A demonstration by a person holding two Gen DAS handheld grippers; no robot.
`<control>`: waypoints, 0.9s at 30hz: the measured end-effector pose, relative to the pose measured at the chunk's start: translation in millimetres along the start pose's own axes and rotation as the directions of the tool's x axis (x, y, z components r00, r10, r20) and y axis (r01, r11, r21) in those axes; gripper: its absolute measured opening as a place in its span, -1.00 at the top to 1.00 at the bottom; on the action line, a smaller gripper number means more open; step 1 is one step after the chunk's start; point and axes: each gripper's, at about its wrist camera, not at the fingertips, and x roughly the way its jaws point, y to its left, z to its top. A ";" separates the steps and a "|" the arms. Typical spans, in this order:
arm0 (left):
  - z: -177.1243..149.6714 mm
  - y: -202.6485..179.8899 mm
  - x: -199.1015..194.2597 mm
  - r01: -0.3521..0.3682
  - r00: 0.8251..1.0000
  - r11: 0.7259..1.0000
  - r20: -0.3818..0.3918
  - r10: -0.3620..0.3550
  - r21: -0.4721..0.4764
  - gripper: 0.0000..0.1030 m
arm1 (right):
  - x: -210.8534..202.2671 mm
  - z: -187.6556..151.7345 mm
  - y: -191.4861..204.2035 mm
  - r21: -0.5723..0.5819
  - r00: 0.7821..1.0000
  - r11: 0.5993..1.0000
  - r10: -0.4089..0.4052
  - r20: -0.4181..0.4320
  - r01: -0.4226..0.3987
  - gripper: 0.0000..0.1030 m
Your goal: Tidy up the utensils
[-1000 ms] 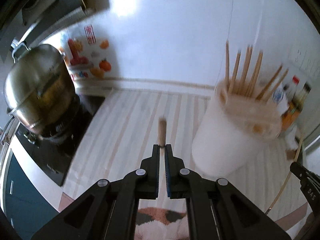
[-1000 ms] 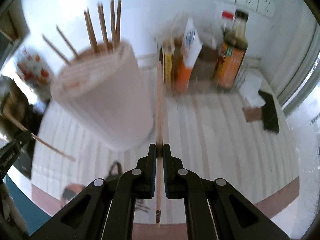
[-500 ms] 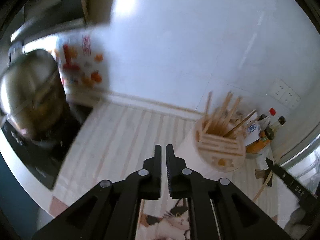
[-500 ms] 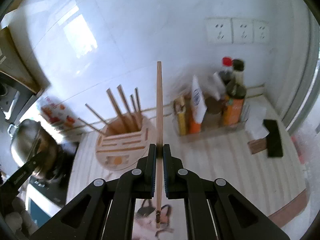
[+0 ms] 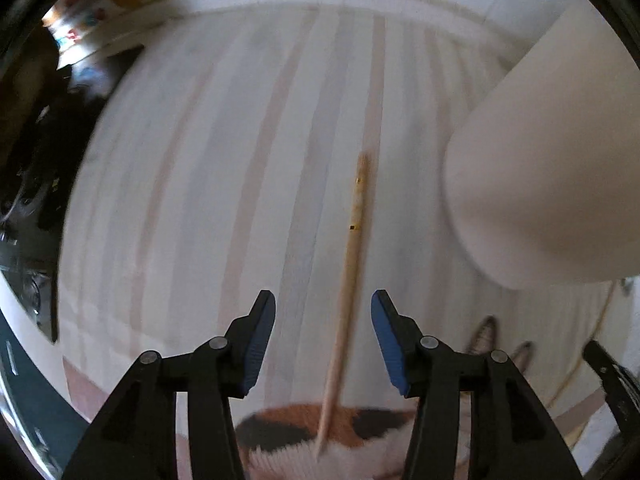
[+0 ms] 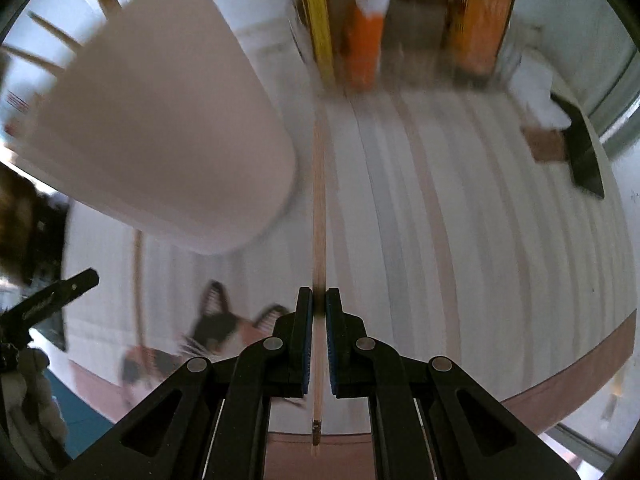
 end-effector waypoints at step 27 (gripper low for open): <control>-51.9 -12.7 -149.0 0.060 0.927 0.997 0.373 -0.036 -0.052 0.93 | -78.1 -2.3 -1.6 -0.023 0.970 1.000 0.003 0.243 0.002 0.87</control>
